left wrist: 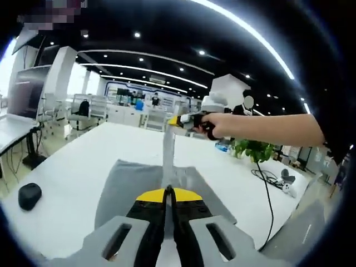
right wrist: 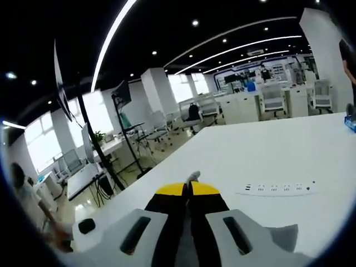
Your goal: Fold the towel on the table until its edges align and the towel forms a compact rectangular stack.
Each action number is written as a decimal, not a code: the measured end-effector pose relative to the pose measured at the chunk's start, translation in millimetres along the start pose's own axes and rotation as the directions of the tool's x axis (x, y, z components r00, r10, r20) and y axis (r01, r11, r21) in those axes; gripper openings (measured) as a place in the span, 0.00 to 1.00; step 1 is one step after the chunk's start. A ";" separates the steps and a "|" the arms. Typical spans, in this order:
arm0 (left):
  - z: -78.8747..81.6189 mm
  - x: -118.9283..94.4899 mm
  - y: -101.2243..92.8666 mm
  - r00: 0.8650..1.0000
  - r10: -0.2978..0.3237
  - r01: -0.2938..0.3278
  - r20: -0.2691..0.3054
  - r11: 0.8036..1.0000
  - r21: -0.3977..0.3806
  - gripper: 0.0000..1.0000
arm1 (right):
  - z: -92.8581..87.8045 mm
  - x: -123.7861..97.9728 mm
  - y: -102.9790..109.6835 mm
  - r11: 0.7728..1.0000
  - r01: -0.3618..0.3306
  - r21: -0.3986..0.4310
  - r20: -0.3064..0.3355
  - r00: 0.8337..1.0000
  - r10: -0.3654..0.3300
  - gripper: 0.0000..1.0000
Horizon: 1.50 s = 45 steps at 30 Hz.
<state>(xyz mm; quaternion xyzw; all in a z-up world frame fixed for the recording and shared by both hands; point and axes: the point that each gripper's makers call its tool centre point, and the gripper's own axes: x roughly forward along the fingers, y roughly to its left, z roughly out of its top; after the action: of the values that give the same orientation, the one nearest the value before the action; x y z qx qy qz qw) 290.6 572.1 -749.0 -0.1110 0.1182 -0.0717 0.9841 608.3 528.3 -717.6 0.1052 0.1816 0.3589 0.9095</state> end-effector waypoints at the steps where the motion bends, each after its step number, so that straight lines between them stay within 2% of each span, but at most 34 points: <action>1: -2.8 0.8 1.2 1.000 -0.002 0.002 -0.005 1.000 -0.001 0.03 | -5.3 2.4 3.0 1.000 -0.005 0.007 -0.011 1.000 0.005 0.00; 4: -14.2 3.7 5.5 1.000 0.004 -0.004 -0.024 1.000 -0.020 0.03 | -16.3 13.6 8.9 1.000 -0.012 -0.012 -0.032 0.999 0.012 0.00; 12: -23.5 1.3 19.9 0.999 0.030 -0.031 -0.026 0.998 -0.057 0.03 | -25.0 19.0 24.4 1.000 -0.018 -0.018 -0.039 0.999 0.017 0.00; 18: -1.9 -0.1 9.7 1.000 -0.018 0.018 0.019 0.999 -0.032 0.03 | -7.3 17.9 24.7 1.000 -0.022 -0.022 -0.011 1.000 0.022 0.00; 20: 7.8 1.4 1.9 0.998 -0.042 0.042 0.038 0.999 -0.009 0.03 | -1.8 13.1 20.2 0.999 -0.008 -0.031 -0.001 1.000 0.008 0.00; 24: 24.1 1.6 -15.2 0.994 -0.084 0.082 0.067 0.996 0.020 0.03 | 22.2 -9.0 24.0 1.000 0.003 -0.031 0.048 0.999 -0.002 0.00; 27: 34.9 -0.4 -27.0 0.989 -0.113 0.111 0.092 0.993 0.030 0.02 | 38.1 -18.5 17.2 0.999 0.028 -0.035 0.078 0.997 -0.025 0.00; 32: 52.4 -4.1 -41.6 0.981 -0.144 0.139 0.130 0.989 0.045 0.02 | 57.7 -28.3 19.3 0.999 0.020 -0.034 0.112 0.994 -0.016 0.00; 38: 57.4 -6.7 -42.2 0.980 -0.141 0.132 0.139 0.989 0.072 0.02 | 61.3 -17.0 26.7 0.999 -0.005 -0.043 0.119 0.993 0.010 0.00; 42: 52.6 -9.4 -31.5 0.986 -0.107 0.099 0.129 0.993 0.072 0.02 | 54.1 -7.9 34.8 0.998 -0.028 -0.052 0.109 0.993 0.033 0.00; 45: 42.1 -6.2 -17.3 0.990 -0.079 0.070 0.113 0.994 0.079 0.03 | 39.2 6.2 35.1 0.998 -0.025 -0.050 0.081 0.996 0.029 0.00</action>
<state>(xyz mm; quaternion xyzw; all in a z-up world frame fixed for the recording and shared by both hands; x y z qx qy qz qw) 293.1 564.9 -703.6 -0.0825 0.0538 -0.1062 0.9895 606.8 555.5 -672.1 0.1000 0.1341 0.3708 0.9135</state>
